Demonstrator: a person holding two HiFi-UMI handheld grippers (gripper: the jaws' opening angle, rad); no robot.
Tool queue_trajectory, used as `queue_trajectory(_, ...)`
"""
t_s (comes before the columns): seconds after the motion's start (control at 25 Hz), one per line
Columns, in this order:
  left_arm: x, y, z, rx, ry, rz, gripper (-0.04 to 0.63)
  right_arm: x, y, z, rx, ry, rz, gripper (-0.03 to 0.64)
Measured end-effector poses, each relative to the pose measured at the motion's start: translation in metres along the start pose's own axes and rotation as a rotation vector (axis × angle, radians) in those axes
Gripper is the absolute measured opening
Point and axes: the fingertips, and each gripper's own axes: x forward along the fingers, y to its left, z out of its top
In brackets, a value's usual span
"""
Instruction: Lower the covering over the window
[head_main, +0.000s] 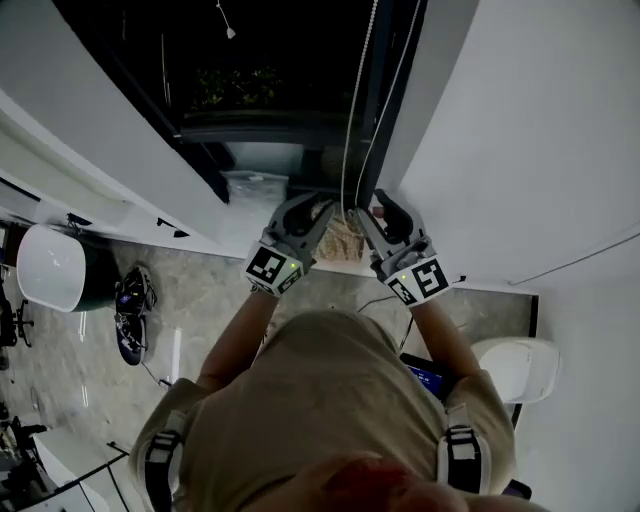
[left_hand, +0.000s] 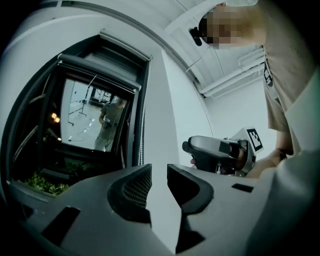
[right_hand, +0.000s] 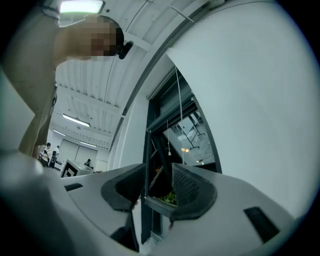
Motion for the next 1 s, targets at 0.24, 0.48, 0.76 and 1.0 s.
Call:
queue_trajectory(0.24, -0.040, 0.009, -0.052, -0.065, 0.073, 0.054, 0.089, -0.026, -0.006, -0.082, 0.066, 0.156, -0.098, 0.161)
queue_trajectory(0.48, -0.079, 0.024, -0.105, -0.106, 0.159, 0.109, 0.089, -0.043, 0.010, -0.146, 0.129, 0.265, -0.159, 0.161)
queue_trajectory(0.76, -0.129, 0.058, -0.138, -0.179, 0.205, 0.146, 0.089, -0.023, 0.046, -0.175, 0.066, 0.330, -0.192, 0.161)
queue_trajectory(1.0, -0.166, 0.109, -0.141, -0.281, 0.191, 0.160, 0.089, 0.017, 0.093, -0.189, 0.022, 0.338, -0.227, 0.161)
